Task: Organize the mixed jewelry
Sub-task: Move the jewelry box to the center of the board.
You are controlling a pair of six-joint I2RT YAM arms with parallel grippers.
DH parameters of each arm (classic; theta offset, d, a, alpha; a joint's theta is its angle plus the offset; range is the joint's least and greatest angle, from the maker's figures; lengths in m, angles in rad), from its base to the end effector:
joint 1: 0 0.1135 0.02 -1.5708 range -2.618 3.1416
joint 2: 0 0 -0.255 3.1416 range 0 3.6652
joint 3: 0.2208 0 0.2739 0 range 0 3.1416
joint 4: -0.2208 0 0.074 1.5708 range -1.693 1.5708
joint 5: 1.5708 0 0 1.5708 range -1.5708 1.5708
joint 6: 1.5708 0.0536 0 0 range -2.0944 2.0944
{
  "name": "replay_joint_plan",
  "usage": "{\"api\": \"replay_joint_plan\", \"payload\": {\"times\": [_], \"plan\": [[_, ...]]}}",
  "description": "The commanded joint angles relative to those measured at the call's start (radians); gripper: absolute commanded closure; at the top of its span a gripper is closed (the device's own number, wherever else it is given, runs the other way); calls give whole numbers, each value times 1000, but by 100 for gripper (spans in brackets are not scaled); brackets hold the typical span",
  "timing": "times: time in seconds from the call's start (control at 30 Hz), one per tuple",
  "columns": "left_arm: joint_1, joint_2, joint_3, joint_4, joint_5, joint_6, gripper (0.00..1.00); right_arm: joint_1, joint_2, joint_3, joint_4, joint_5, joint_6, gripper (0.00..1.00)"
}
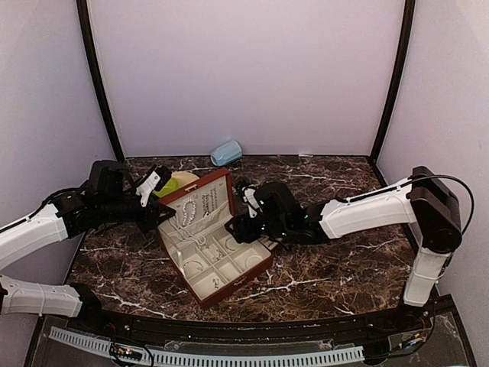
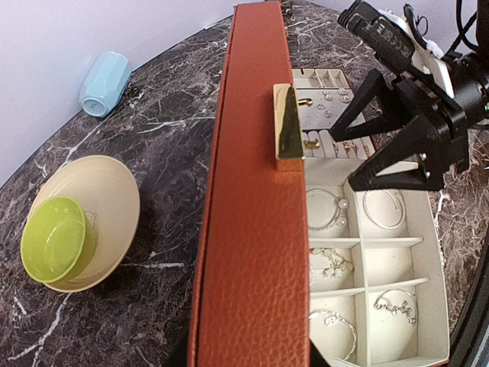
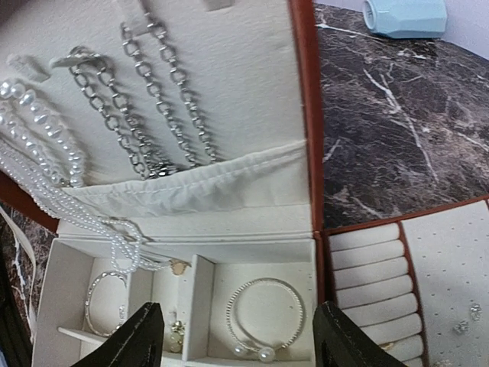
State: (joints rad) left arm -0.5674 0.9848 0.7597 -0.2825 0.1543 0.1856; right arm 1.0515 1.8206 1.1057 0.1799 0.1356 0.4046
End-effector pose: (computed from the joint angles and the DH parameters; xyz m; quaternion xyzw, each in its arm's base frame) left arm 0.2181 -0.1487 0.2631 0.3523 0.7849 -0.1611 0.4836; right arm 0.2214 0.3728 0.1659 -0.2437 0.8326 0.2847 0.4079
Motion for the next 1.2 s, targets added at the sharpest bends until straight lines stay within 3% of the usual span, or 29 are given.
{"api": "replay_joint_plan", "payload": {"times": [0.0,0.2,0.27,0.43,0.67,1.17], "plan": [[23,43,63,79,-52,62,91,-46,-52,15,-109,7,-28,32],[38,81,93,100,-71,74,88,-80,-27,43,-206,-7,-37,36],[41,77,93,107,-68,72,78,-83,-11,55,-216,-12,-37,37],[48,59,89,109,-74,74,75,-89,42,104,-243,-13,-45,41],[52,33,83,120,-69,71,56,-99,102,164,-262,-6,-65,47],[60,-15,122,149,-53,4,26,-113,200,256,-294,-8,-113,59]]}}
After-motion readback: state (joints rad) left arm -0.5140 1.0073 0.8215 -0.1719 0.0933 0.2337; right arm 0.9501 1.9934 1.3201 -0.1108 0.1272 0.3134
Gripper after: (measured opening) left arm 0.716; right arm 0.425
